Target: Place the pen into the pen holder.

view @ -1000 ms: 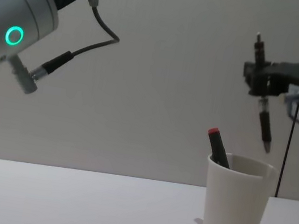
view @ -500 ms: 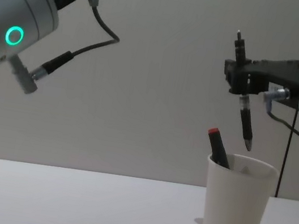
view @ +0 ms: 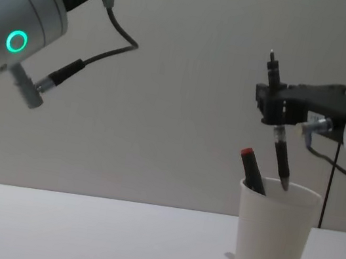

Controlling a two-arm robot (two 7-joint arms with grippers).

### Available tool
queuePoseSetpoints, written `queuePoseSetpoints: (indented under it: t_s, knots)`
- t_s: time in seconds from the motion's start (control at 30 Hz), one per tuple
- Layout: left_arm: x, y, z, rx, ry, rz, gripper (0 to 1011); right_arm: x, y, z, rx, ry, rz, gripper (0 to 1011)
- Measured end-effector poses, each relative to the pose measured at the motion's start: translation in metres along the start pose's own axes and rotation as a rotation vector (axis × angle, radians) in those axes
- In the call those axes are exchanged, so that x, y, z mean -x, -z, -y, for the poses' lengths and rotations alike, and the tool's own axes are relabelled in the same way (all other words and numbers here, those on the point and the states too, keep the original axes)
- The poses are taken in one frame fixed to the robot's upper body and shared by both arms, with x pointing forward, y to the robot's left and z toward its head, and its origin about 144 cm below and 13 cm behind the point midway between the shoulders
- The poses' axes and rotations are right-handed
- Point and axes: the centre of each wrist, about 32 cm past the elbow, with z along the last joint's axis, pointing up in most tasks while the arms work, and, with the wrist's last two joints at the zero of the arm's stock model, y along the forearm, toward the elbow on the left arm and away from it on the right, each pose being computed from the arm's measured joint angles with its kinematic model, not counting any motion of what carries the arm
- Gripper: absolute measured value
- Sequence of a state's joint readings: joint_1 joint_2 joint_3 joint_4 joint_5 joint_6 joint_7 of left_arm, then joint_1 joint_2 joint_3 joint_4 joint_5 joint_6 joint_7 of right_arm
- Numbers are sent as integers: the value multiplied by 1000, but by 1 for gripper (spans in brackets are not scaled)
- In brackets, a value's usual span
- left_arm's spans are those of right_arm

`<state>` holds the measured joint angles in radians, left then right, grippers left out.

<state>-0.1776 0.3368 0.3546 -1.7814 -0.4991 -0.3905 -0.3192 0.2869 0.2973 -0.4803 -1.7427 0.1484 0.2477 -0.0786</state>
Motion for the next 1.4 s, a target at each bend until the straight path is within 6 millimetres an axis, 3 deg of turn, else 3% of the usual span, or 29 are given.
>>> queuePoseSetpoints:
  t_s: [0.77,0.93,1.4]
  knots:
    - [0,0,0,0,0,0,1001,15,20,5,36,-21,-45,153]
    - [0,0,0,0,0,0,1001,17,22,6,38,-21,-49,262]
    - [0,0,0,0,0,0,1001,18,24,7,42,-22,-54,701]
